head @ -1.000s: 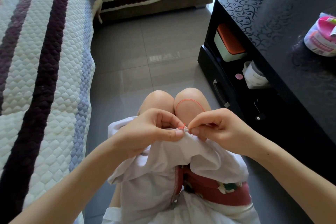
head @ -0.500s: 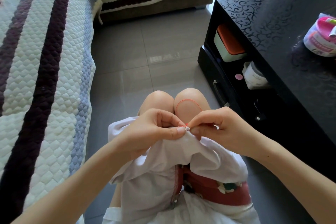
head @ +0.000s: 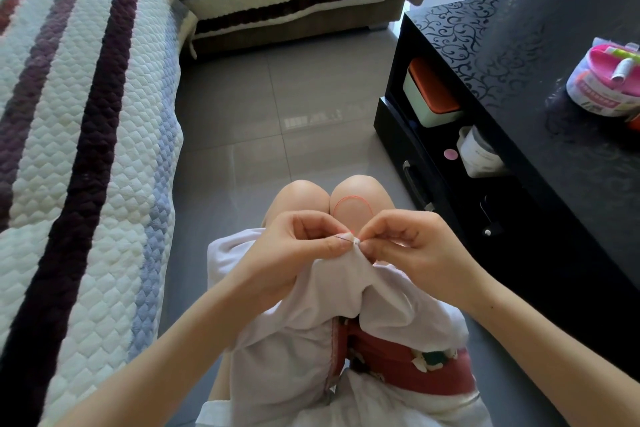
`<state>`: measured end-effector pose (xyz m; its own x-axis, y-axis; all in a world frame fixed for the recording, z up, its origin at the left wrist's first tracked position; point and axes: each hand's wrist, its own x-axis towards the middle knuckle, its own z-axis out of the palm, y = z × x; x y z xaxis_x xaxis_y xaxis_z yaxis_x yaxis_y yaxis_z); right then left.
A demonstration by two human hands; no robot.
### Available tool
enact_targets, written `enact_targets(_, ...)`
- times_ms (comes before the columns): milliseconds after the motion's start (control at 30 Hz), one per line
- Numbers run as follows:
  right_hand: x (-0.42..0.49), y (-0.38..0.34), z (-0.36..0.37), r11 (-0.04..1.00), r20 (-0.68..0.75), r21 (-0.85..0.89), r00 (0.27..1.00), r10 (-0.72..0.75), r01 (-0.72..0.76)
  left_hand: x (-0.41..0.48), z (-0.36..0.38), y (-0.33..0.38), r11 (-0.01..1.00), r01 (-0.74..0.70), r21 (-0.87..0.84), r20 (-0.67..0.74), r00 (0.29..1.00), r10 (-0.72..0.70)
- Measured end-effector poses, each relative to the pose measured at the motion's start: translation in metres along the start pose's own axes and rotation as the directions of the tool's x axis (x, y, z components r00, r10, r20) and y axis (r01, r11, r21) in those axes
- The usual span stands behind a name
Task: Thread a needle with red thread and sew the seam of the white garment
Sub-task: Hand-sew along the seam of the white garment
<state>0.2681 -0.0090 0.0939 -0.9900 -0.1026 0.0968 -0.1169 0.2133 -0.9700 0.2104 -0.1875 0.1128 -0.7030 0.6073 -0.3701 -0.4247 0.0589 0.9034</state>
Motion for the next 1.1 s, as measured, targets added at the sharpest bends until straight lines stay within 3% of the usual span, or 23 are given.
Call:
enact_targets(67, -0.002, -0.001, -0.003, 0.973, -0.049, -0.222, 0.996, -0.075, 0.062, 0.0, 0.001, -0.001, 0.999, -0.004, 0.038, -0.045, 0.999, 0.006)
enact_targets(133, -0.005, -0.001, -0.003, 0.869, -0.103, -0.456, 0.958, -0.268, 0.194, 0.001, 0.003, -0.002, 0.998, -0.006, 0.066, -0.081, 0.997, 0.012)
enact_targets(200, -0.005, -0.003, 0.001, 0.757, -0.116, -0.583, 0.893, -0.436, 0.294, 0.001, 0.005, -0.003, 0.997, -0.01, 0.08, -0.084, 0.996, 0.017)
enact_targets(333, 0.002, -0.002, 0.012, 0.603, -0.092, -0.704, 0.793, -0.602, 0.376, -0.001, 0.004, -0.001, 0.998, -0.018, 0.06, -0.061, 0.998, 0.022)
enact_targets(533, 0.004, -0.013, 0.022, 0.479, -0.001, -0.735, 0.706, -0.708, 0.48, -0.001, 0.005, -0.004, 0.996, -0.049, 0.076, -0.118, 0.991, 0.057)
enact_targets(767, -0.002, -0.031, 0.024, 0.711, -0.106, -0.422, 0.748, -0.655, 0.563, 0.001, 0.005, -0.013, 0.981, -0.043, 0.189, -0.25, 0.964, 0.09)
enact_targets(833, -0.001, -0.038, 0.022, 0.837, -0.199, -0.266, 0.823, -0.533, 0.478, 0.002, 0.007, -0.016, 0.984, -0.032, 0.174, -0.249, 0.966, 0.076)
enact_targets(900, 0.001, -0.044, 0.014, 0.948, -0.267, -0.01, 0.913, -0.308, 0.317, 0.002, 0.009, -0.014, 0.992, -0.022, 0.128, -0.253, 0.966, 0.054)
enact_targets(967, 0.003, -0.049, 0.002, 0.956, -0.255, 0.227, 0.958, -0.128, 0.188, 0.004, 0.007, -0.012, 0.997, 0.014, 0.071, -0.286, 0.958, 0.007)
enact_targets(1100, 0.007, -0.059, -0.026, 0.818, -0.186, 0.573, 0.98, 0.073, 0.048, 0.013, 0.001, -0.008, 0.996, 0.078, -0.046, -0.271, 0.959, -0.088)
